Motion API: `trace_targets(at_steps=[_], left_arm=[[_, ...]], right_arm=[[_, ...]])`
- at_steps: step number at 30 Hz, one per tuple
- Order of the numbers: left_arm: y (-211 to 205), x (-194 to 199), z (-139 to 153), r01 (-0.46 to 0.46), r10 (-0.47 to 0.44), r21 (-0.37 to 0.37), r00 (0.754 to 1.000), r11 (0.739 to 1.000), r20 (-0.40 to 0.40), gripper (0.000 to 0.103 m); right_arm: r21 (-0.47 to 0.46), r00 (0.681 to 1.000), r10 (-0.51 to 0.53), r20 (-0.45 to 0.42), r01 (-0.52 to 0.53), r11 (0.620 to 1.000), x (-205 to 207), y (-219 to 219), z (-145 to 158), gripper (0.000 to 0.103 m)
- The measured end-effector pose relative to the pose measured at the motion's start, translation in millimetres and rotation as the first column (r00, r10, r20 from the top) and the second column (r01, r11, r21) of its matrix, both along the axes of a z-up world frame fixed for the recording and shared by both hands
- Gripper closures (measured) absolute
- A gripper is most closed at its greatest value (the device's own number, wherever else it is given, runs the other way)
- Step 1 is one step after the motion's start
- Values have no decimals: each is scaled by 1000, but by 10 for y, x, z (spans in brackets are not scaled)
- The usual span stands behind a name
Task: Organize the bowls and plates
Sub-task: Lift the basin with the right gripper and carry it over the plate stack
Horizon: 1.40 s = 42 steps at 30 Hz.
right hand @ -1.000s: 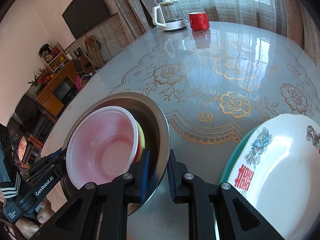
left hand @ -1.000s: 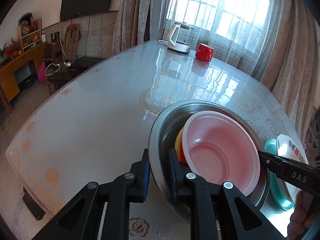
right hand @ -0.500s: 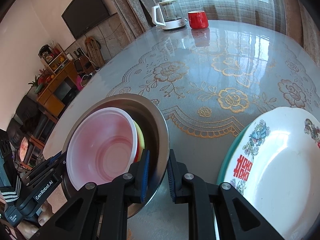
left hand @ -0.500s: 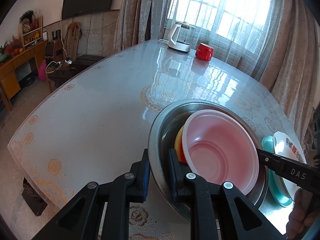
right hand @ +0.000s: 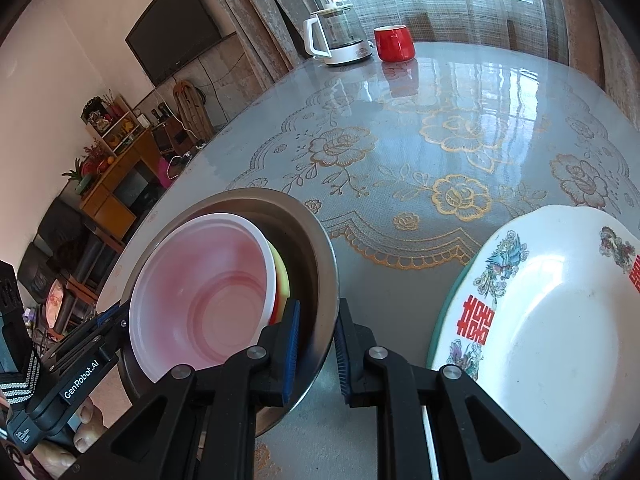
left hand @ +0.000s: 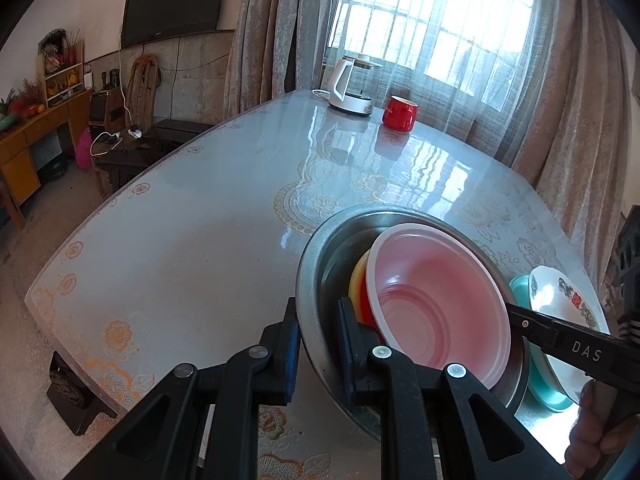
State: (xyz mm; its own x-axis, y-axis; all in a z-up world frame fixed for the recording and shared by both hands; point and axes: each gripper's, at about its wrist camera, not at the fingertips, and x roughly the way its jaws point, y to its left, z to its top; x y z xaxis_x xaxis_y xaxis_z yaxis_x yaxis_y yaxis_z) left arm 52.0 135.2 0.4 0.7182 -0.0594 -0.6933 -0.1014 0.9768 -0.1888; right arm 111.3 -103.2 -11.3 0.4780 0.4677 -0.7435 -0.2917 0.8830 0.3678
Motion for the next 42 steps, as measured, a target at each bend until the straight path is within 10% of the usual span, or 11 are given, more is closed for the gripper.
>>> trace_targets(at_steps=[42], left_arm=[[-701, 27, 353, 171, -171, 11, 984, 985, 48, 86]], right_arm=[[73, 984, -163, 65, 158, 985, -409, -880, 318, 86]])
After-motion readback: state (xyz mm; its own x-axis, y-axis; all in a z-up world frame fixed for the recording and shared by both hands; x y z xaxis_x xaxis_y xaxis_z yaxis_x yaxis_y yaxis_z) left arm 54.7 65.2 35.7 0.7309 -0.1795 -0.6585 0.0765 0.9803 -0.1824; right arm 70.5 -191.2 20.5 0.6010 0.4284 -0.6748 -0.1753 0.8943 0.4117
